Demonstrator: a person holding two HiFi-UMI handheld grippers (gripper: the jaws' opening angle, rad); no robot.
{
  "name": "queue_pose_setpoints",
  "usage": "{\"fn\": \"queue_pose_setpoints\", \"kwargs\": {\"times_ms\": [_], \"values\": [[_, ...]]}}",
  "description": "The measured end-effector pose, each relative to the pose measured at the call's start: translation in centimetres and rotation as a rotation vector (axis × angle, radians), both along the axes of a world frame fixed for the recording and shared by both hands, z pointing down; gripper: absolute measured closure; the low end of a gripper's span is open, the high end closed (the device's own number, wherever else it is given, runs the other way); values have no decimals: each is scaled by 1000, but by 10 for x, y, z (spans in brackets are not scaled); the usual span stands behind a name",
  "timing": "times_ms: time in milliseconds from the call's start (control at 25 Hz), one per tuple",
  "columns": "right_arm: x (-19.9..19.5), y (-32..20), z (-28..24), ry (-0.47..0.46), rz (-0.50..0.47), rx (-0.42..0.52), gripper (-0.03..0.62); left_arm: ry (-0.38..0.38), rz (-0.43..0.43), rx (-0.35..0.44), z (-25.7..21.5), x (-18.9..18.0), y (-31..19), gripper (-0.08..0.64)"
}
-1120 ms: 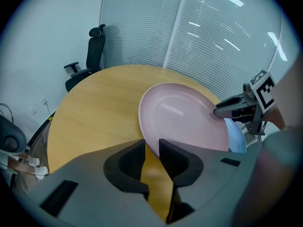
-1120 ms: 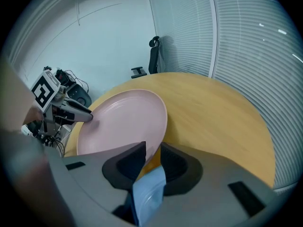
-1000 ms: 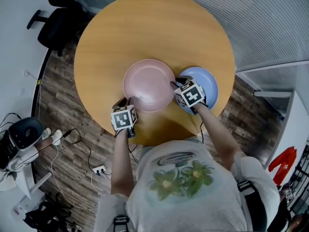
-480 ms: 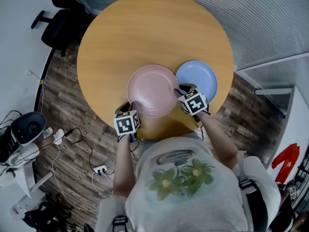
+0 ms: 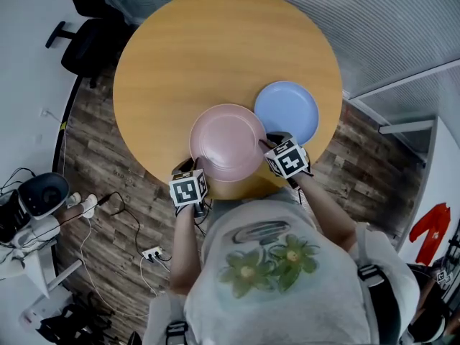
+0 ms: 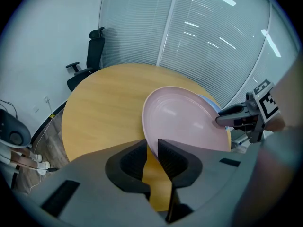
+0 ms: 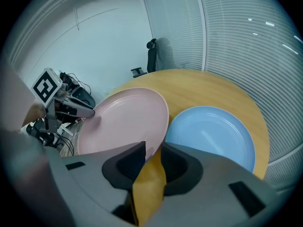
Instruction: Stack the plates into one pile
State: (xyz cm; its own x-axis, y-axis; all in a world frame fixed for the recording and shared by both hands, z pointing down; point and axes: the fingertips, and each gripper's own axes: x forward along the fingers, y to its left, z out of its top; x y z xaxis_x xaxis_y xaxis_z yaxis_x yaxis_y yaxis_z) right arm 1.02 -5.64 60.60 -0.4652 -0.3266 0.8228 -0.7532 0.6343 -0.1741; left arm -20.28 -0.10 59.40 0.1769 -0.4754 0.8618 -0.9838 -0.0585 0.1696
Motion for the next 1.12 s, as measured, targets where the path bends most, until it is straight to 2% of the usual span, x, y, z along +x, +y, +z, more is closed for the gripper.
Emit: {"fn": "queue_pose_setpoints", "kwargs": {"times_ms": [520, 1120], "values": [[48, 16, -13, -3, 113, 27, 476, 5, 105, 26, -10, 43, -6, 472], [150, 36, -7, 19, 308, 11, 476, 15, 313, 16, -7, 143, -27, 472]]}}
